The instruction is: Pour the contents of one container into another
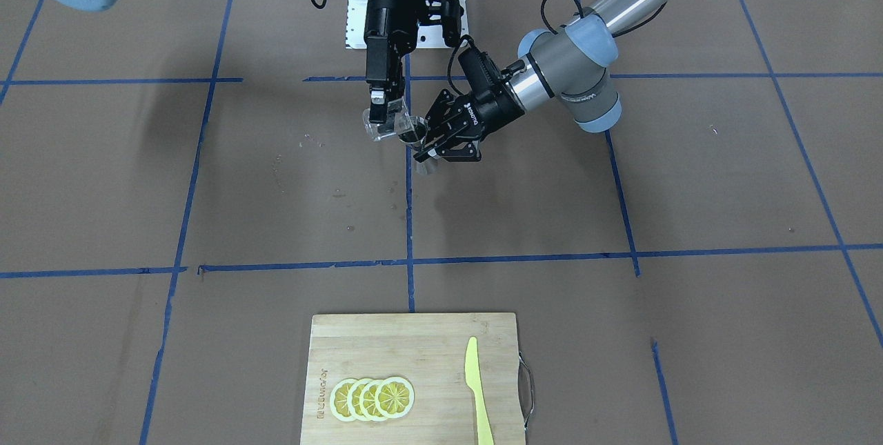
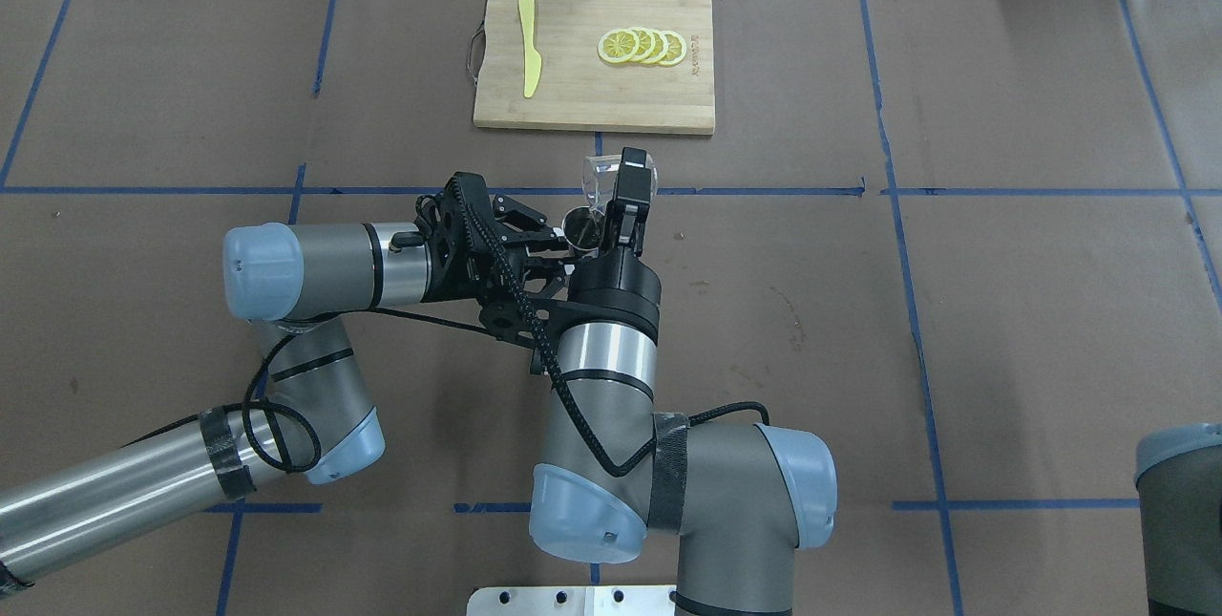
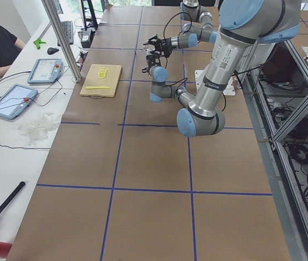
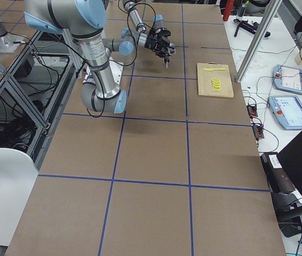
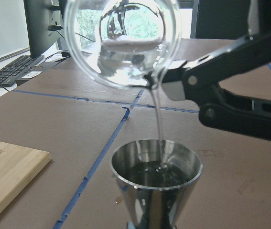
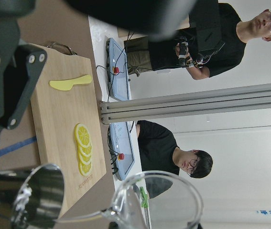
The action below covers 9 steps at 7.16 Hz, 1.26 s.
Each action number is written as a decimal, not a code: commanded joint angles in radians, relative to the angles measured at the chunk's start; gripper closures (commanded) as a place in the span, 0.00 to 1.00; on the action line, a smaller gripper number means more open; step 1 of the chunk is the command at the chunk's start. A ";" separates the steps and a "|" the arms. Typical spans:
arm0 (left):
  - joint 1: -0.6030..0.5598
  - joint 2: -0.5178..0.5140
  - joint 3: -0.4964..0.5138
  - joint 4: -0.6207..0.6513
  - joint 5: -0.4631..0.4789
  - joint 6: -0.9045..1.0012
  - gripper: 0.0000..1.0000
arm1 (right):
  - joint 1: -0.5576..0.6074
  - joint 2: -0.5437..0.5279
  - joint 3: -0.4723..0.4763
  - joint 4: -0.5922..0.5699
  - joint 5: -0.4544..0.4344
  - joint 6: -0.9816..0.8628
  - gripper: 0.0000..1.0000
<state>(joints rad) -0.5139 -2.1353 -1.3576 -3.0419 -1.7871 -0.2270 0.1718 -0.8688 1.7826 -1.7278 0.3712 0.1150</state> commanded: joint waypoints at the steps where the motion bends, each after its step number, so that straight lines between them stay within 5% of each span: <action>1: 0.000 -0.001 0.000 0.000 0.000 0.000 1.00 | 0.003 0.001 0.004 0.019 0.002 0.020 1.00; 6: 0.000 0.000 -0.002 -0.002 0.000 0.000 1.00 | 0.072 -0.022 0.030 0.218 0.151 0.166 1.00; 9: -0.002 0.003 -0.002 -0.003 0.000 0.000 1.00 | 0.094 -0.165 0.152 0.302 0.210 0.329 1.00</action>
<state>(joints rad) -0.5147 -2.1337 -1.3590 -3.0444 -1.7871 -0.2271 0.2619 -0.9732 1.8975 -1.4809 0.5719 0.3727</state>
